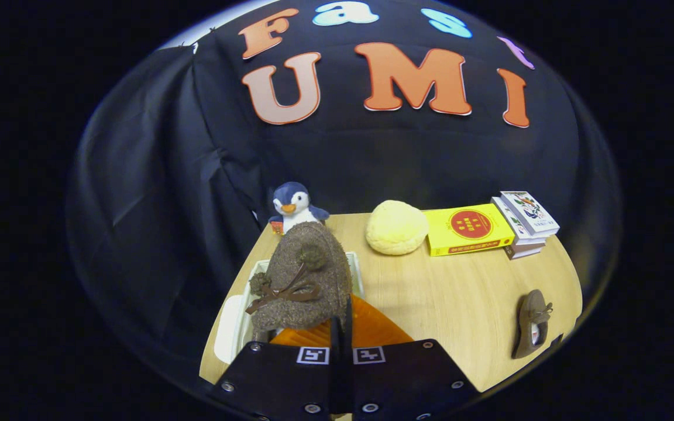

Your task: Open the storage box then place both shoes into the box .Put the left shoe in first, then the right shoe, with the right side of both shoes facing outward in a uniform manner.

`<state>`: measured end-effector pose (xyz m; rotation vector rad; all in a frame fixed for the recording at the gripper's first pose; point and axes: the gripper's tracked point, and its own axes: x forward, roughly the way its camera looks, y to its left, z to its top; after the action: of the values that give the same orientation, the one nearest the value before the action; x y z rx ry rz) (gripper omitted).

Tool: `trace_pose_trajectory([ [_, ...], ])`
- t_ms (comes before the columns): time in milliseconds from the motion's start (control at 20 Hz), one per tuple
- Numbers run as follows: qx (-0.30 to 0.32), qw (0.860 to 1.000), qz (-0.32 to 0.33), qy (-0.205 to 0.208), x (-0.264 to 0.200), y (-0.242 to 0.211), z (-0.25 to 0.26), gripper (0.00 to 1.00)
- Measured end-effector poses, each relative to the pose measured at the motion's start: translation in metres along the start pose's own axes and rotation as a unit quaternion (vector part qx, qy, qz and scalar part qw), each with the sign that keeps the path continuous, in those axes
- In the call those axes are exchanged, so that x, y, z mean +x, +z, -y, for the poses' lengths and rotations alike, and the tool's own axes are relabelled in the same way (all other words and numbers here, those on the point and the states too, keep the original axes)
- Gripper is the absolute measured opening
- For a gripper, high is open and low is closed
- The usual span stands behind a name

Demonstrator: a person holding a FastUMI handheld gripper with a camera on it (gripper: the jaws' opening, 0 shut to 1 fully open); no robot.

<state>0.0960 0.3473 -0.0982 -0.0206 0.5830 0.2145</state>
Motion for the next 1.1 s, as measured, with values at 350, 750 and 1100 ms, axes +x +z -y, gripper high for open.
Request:
trace_pose_trajectory([
  [350,-0.007,0.999,-0.054,-0.001,0.048,-0.046,-0.038,0.0],
  [750,-0.042,0.994,-0.096,-0.034,0.086,-0.085,-0.046,0.01],
  [1100,-0.052,0.989,-0.136,-0.017,0.092,-0.117,-0.063,0.13],
])
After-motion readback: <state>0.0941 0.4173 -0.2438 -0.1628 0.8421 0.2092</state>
